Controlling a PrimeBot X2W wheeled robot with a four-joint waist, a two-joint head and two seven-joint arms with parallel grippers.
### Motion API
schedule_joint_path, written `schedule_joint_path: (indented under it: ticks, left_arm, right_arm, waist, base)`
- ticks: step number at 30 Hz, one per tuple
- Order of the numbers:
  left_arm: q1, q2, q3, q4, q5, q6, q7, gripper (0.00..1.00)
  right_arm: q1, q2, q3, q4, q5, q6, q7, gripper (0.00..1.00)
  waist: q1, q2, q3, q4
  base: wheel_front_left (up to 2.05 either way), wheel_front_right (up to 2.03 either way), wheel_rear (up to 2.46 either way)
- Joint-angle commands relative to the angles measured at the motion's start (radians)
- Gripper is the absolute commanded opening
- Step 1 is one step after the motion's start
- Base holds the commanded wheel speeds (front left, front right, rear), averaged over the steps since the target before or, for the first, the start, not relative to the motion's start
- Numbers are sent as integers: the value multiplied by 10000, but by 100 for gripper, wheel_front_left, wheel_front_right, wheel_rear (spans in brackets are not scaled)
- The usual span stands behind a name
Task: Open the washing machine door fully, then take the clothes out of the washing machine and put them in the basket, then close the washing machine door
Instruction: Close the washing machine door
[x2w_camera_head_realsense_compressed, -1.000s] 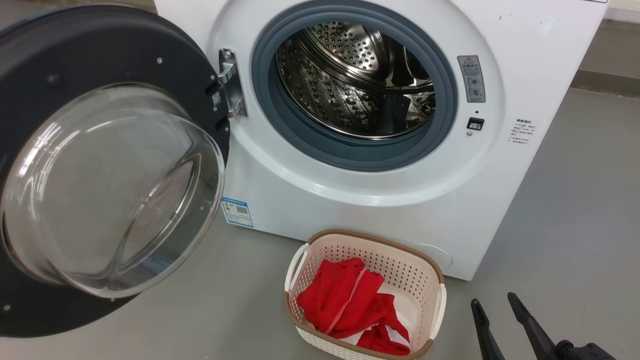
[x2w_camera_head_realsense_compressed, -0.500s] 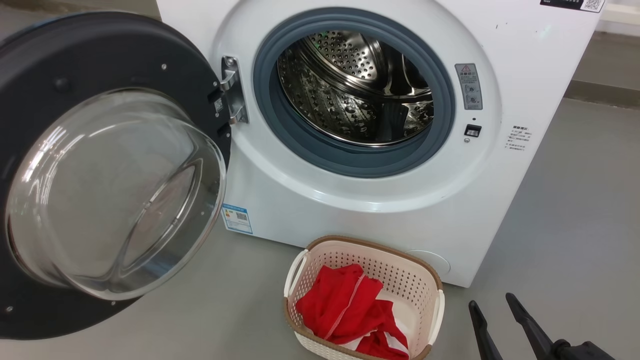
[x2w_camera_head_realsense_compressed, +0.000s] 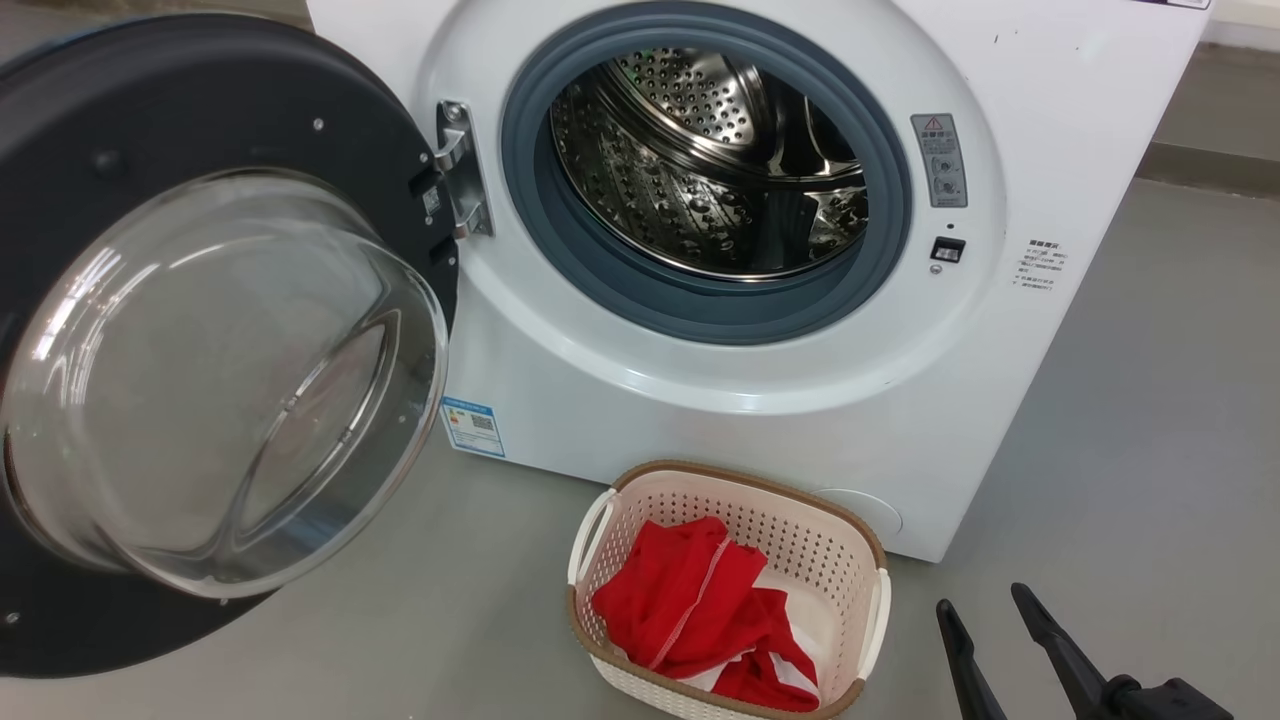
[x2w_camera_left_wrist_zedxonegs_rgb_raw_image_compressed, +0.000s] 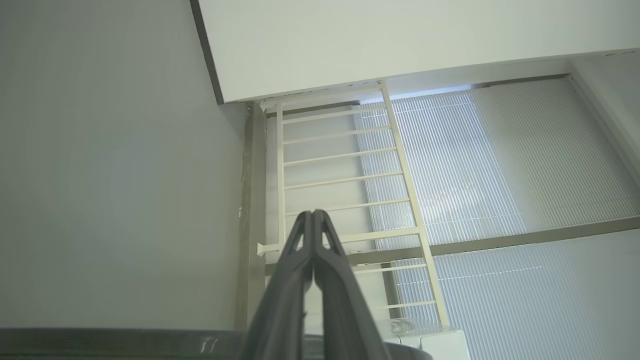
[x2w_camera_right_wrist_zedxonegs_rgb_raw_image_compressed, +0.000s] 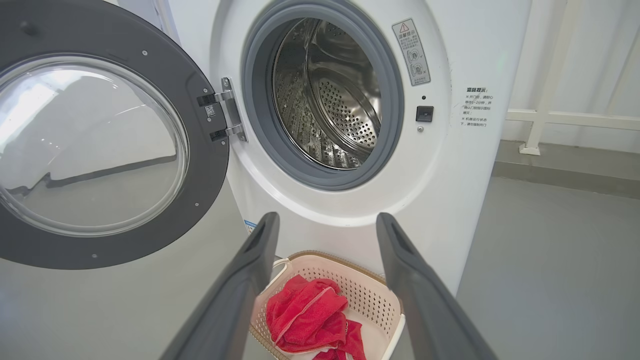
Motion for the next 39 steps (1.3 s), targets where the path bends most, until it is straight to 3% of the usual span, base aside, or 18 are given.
schedule_joint_path:
  ticks: [1, 7, 19, 31, 39]
  left_arm:
    - [-449, 791, 18, 100, -28, 93, 212, 0]
    - [-928, 1230, -309, 1209, 37, 245, 706, 0]
    - [-1589, 1534, -889, 2598, 62, -198, 1598, 0]
    - [-1614, 1166, -1001, 2536, -309, -471, 2496, 0]
    - [-1232, 706, -1174, 1758, -410, -359, 2993, 0]
  right_arm:
    - [-207, -116, 265, -330, -84, 16, 38, 100]
    - [-248, -146, 287, -417, -105, 16, 121, 100]
    - [-315, -291, 324, -517, -34, 16, 196, 100]
    - [-297, -277, 209, -566, -50, 16, 112, 100]
    - [-283, -214, 192, -507, -14, 16, -34, 100]
  waist:
    - [0, 0, 43, -19]
    - [0, 0, 126, -95]
    - [0, 0, 228, -352]
    - [0, 0, 257, -140]
    - [0, 0, 273, 88]
  base:
    - [0, 0, 0]
    - [0, 0, 0]
    - [0, 0, 0]
    - [0, 0, 0]
    - [0, 0, 0]
